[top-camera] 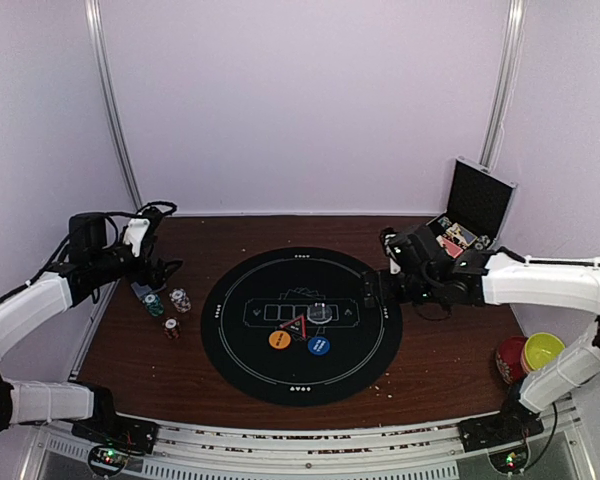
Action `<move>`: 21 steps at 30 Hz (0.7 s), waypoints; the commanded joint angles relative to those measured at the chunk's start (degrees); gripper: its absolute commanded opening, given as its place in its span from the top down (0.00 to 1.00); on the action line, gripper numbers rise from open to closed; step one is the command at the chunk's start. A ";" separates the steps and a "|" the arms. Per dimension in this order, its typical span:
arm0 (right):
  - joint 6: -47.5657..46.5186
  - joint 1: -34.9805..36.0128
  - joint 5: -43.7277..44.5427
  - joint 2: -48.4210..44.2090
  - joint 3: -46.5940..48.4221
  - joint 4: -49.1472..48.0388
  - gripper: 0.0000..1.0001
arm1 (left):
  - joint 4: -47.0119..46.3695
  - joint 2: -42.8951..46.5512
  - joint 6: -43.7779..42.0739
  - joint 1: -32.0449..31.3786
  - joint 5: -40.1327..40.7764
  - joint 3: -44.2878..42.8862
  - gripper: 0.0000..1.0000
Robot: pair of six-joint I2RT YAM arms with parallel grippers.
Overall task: Distribute texas hold em gaming equipment
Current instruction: Pick up the dealer button from the poker table mat.
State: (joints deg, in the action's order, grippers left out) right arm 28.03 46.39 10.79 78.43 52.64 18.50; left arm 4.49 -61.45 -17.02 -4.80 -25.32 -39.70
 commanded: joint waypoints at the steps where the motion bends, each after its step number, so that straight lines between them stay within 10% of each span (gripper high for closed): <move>1: -2.89 5.94 2.82 11.30 9.65 -3.31 0.00 | -3.92 -0.57 -4.30 0.50 -6.17 1.94 0.02; 10: -2.74 8.81 2.59 31.55 25.59 -1.28 0.01 | -4.69 -7.72 -6.13 0.53 -7.67 1.42 0.02; 21: -1.11 8.78 3.93 35.97 21.69 -5.95 0.08 | -9.57 -3.25 -3.91 0.52 -6.89 5.85 0.02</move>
State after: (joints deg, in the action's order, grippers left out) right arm 25.85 55.27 12.93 113.80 75.48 14.50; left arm -0.40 -67.26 -21.47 -4.80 -31.92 -35.46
